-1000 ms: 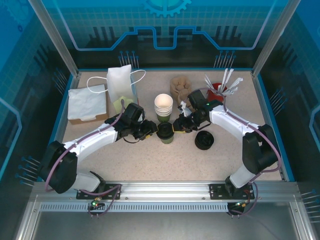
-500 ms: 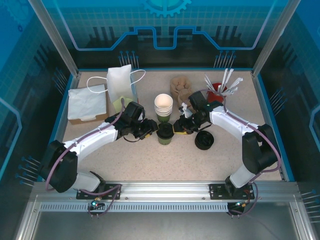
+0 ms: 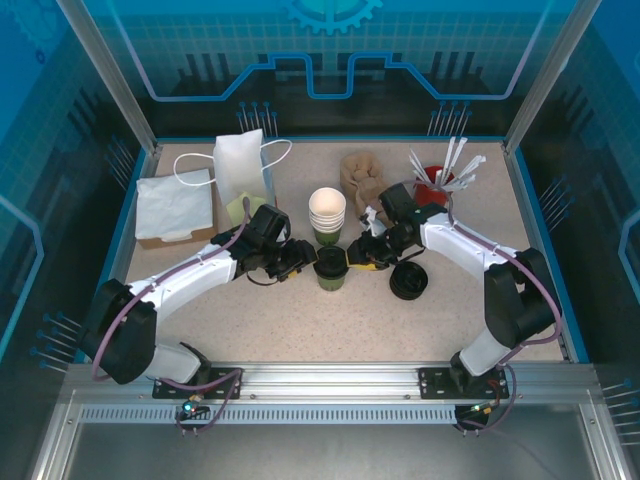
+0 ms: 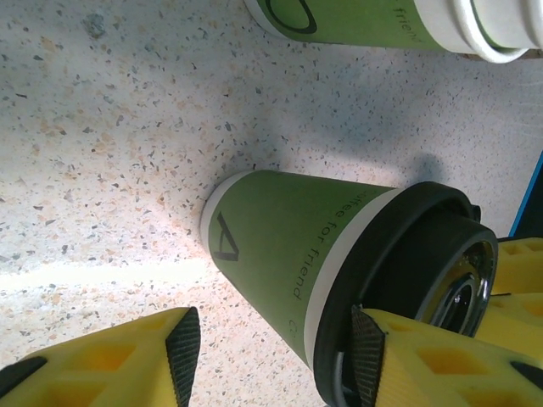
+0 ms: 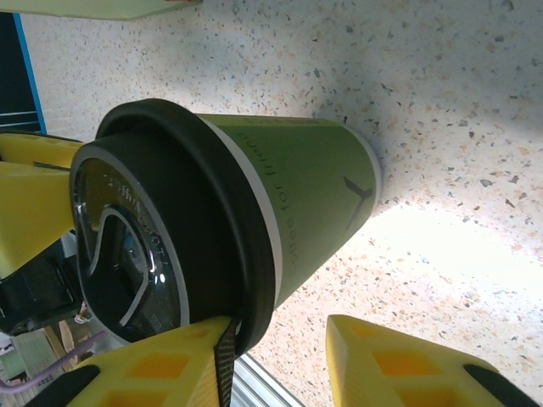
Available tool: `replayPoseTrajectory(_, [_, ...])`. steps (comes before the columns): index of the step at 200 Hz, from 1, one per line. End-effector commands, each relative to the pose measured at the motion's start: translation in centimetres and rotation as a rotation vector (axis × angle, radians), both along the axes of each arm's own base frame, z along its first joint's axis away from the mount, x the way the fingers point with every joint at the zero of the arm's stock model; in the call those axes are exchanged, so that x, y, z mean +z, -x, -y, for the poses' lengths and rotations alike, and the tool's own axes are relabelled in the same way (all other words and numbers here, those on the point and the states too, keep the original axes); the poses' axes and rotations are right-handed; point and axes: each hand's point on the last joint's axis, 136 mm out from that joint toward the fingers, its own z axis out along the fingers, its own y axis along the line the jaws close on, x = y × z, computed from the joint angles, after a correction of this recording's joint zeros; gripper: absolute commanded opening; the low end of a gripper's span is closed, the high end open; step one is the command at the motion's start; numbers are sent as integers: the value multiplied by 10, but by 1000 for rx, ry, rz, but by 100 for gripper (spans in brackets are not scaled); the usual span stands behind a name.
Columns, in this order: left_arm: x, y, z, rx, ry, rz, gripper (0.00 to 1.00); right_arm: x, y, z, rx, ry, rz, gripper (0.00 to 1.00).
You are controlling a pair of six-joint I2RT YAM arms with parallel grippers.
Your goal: Pack the takeout coffee
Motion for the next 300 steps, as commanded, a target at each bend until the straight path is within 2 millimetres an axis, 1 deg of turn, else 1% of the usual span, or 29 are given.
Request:
replayPoseTrajectory(1, [21,-4,13,-43,45,56,56,18,1,-9,17,-98,27,37])
replayPoseTrajectory(64, [23,-3,11,-39,43,64,61,19,1,-5,9,-99,29,37])
replayPoseTrajectory(128, [29,-2,10,-34,49,78,65,11,3,0,4,-72,19,39])
replayPoseTrajectory(211, [20,1,6,-25,35,65,68,14,2,0,7,-78,24,39])
replayPoseTrajectory(255, [14,3,4,-25,20,57,71,17,2,-1,10,-88,28,42])
replayPoseTrajectory(300, [5,6,1,-25,7,41,71,20,1,-5,5,-125,29,43])
